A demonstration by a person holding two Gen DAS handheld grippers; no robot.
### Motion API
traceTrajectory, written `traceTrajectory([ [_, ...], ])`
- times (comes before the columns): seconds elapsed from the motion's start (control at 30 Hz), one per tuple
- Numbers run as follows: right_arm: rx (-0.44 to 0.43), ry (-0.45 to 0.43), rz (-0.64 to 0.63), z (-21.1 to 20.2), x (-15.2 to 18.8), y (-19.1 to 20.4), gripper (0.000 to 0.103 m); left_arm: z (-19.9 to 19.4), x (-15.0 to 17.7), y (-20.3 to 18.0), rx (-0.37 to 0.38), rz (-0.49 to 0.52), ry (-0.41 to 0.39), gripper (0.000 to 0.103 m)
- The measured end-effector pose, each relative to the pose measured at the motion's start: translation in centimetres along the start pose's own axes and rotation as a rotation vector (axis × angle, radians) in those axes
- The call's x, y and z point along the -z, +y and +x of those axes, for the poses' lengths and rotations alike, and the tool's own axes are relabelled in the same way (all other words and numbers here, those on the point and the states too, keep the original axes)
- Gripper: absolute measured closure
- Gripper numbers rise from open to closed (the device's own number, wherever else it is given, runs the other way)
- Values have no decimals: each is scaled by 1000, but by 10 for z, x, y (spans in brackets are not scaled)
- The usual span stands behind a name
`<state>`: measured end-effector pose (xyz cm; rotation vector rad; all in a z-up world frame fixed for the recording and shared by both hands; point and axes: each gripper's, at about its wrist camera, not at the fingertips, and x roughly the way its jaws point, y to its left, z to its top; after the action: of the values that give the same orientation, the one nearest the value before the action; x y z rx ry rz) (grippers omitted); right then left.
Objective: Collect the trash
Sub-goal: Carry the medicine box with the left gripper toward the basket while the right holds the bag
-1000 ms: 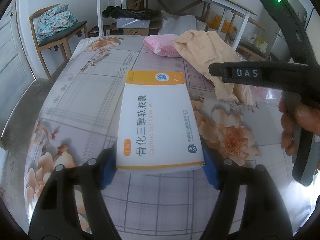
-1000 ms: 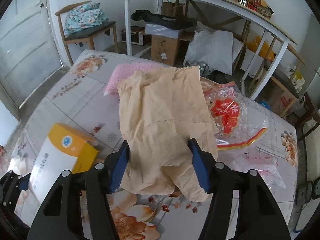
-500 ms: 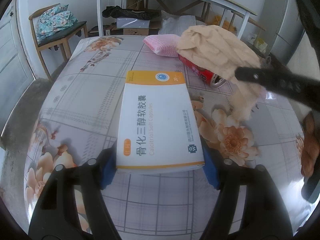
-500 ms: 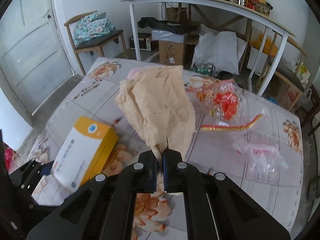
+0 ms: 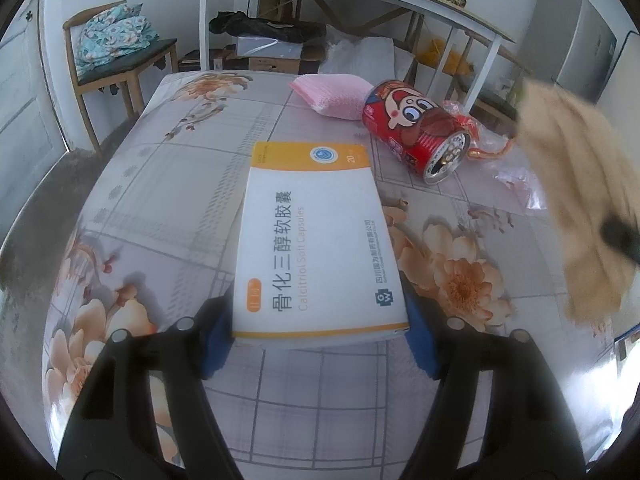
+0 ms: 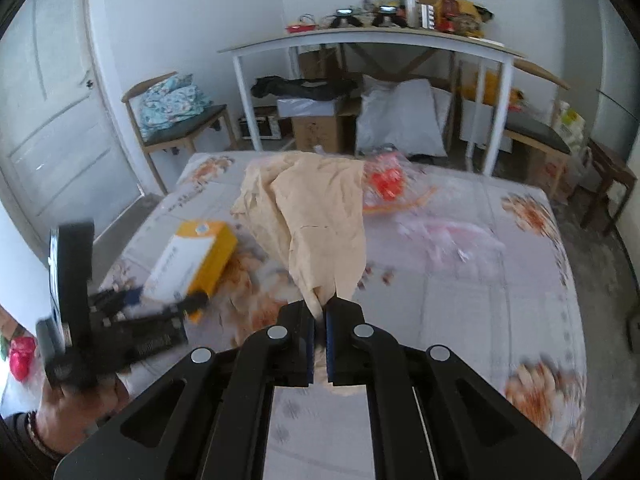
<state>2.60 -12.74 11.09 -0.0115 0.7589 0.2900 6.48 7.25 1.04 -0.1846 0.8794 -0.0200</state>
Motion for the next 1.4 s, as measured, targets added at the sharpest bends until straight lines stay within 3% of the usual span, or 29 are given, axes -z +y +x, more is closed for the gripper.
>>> traceTrajectory([
  [0.13,-15,18,-12,-7,23,1,99,-4,-1,5,-3,-13,-18,36],
  [0.33,-71,-6,-37,-19,29,10,99,-21,1,1,-3,23,-51,36],
  [0.53,-112,-35,-68,-29,30,26,99,-78,12,9,15,26,-131,36],
  [0.77,-162,-42,-112,-36,37,50,99,-144,39,37,-53,15,-173,36],
  [0.97,-197,-40,-137,-37,44,68,99,-226,82,106,-155,-104,-197,35],
  [1.07,-216,-39,-150,-38,45,77,99,-262,114,148,-250,-154,-186,35],
  [1.23,-248,-23,-189,-34,50,99,99,-312,176,221,-405,-270,-128,35],
  [1.4,-277,-15,-247,-35,57,128,99,-329,246,280,-522,-360,-29,35],
])
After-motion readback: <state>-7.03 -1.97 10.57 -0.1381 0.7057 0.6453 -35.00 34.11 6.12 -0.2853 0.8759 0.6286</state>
